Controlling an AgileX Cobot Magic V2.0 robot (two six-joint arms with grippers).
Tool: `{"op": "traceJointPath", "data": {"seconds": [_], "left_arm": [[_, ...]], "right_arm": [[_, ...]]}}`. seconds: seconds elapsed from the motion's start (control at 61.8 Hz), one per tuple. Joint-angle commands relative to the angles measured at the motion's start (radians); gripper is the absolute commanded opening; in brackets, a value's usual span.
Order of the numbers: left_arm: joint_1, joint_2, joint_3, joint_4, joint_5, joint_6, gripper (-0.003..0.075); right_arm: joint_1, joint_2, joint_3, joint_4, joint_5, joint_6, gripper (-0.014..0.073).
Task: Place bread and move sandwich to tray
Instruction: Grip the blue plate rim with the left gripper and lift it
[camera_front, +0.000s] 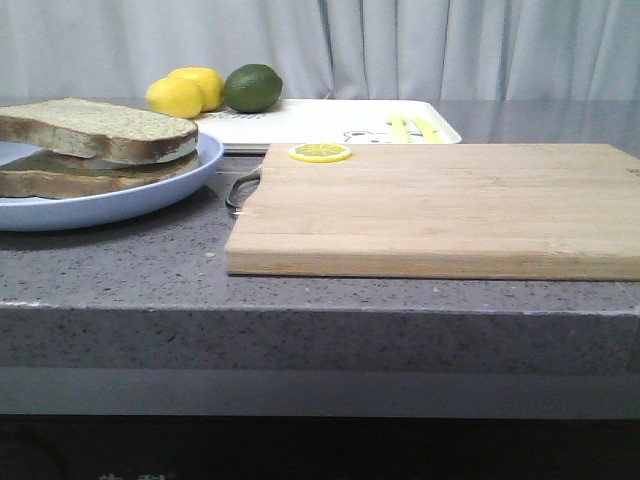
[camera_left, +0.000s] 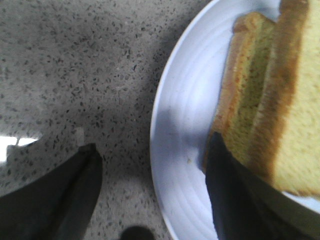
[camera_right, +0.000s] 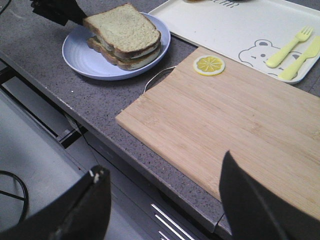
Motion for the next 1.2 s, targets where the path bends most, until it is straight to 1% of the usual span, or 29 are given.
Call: {"op": "traceJointPath", "data": {"seconds": [0.0, 0.081, 0.178, 0.34, 0.437, 0.679, 0.776, 0.922, 1.18], "left_arm": [[0.0, -0.003, -0.037, -0.05, -0.021, 0.003, 0.0437], [0.0, 0.018, -0.037, -0.082, -0.023, 0.013, 0.0421], [0.0, 0.037, -0.037, -0.118, -0.023, 0.033, 0.0374], [0.0, 0.07, -0.037, -0.129, -0.016, 0.033, 0.0285], [0.0, 0.075, -0.037, -0.133, -0.016, 0.033, 0.0222], [0.0, 0.075, -0.039, -0.133, -0.016, 0.033, 0.0033], [0.0, 0.075, -0.039, -0.133, -0.01, 0.033, -0.0021], [0.0, 0.071, -0.04, -0.133, -0.002, 0.033, -0.002], [0.0, -0.006, -0.046, -0.141, -0.005, 0.034, -0.002]], "right_arm": [[-0.005, 0.001, -0.02, 0.015, -0.07, -0.004, 0.0487], [-0.005, 0.001, -0.02, 0.015, -0.07, -0.004, 0.0487], [-0.005, 0.001, -0.02, 0.015, -0.07, -0.004, 0.0487], [-0.005, 0.001, -0.02, 0.015, -0.07, -0.004, 0.0487], [-0.005, 0.001, -0.02, 0.015, -0.07, -0.004, 0.0487], [-0.005, 0.001, -0.02, 0.015, -0.07, -0.004, 0.0487], [-0.005, 0.001, -0.02, 0.015, -0.07, -0.004, 0.0487], [-0.005, 0.001, -0.02, 0.015, -0.07, -0.004, 0.0487], [-0.005, 0.001, -0.02, 0.015, -0.07, -0.004, 0.0487]]}}
